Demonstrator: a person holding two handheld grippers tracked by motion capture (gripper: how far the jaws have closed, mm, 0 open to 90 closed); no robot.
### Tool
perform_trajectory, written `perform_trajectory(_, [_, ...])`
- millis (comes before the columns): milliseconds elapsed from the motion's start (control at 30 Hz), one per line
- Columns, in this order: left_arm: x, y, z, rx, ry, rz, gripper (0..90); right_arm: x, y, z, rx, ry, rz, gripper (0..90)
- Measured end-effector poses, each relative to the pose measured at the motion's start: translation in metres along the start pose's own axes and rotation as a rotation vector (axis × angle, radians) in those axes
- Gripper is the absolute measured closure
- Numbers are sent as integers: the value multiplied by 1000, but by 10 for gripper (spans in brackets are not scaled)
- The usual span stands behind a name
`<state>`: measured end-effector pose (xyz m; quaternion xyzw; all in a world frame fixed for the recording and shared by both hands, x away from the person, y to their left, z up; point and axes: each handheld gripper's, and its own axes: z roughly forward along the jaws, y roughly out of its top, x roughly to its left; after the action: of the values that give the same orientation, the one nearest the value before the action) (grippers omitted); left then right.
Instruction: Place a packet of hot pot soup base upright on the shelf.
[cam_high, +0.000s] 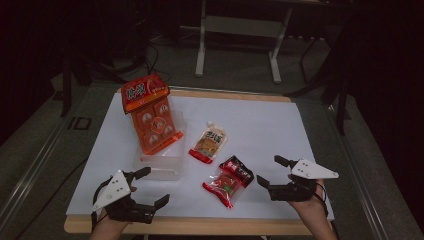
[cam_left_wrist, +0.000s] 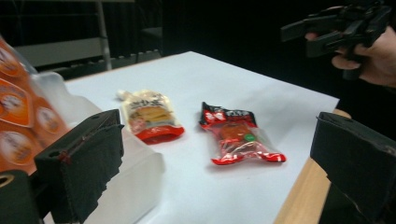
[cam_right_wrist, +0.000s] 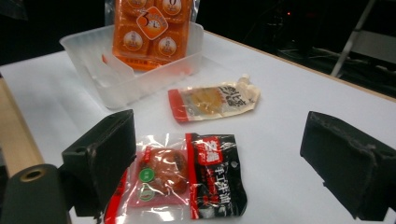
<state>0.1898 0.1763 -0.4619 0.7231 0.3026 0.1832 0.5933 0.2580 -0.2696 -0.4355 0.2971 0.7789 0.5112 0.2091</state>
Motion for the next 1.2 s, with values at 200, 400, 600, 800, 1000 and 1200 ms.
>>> perform_trajectory(200, [-11, -12, 13, 22, -2, 14, 29, 0, 0, 14, 18, 42, -6, 109])
perform_trajectory(400, [-18, -24, 21, 44, -21, 39, 27, -3, -2, 30, 31, 48, -13, 136])
perform_trajectory(600, [-20, -29, 24, 34, -32, 27, 27, -6, -11, 44, 60, 58, -17, 171])
perform_trajectory(800, [-20, -31, 26, 32, -34, 24, 27, -11, -23, 58, 114, 64, 9, 182])
perform_trajectory(1000, [-21, -32, 25, 29, -36, 27, 27, -15, -35, 72, 170, 59, 30, 183])
perform_trajectory(1200, [-21, -33, 25, 20, -50, 25, 27, -16, -49, 84, 230, 56, 44, 183])
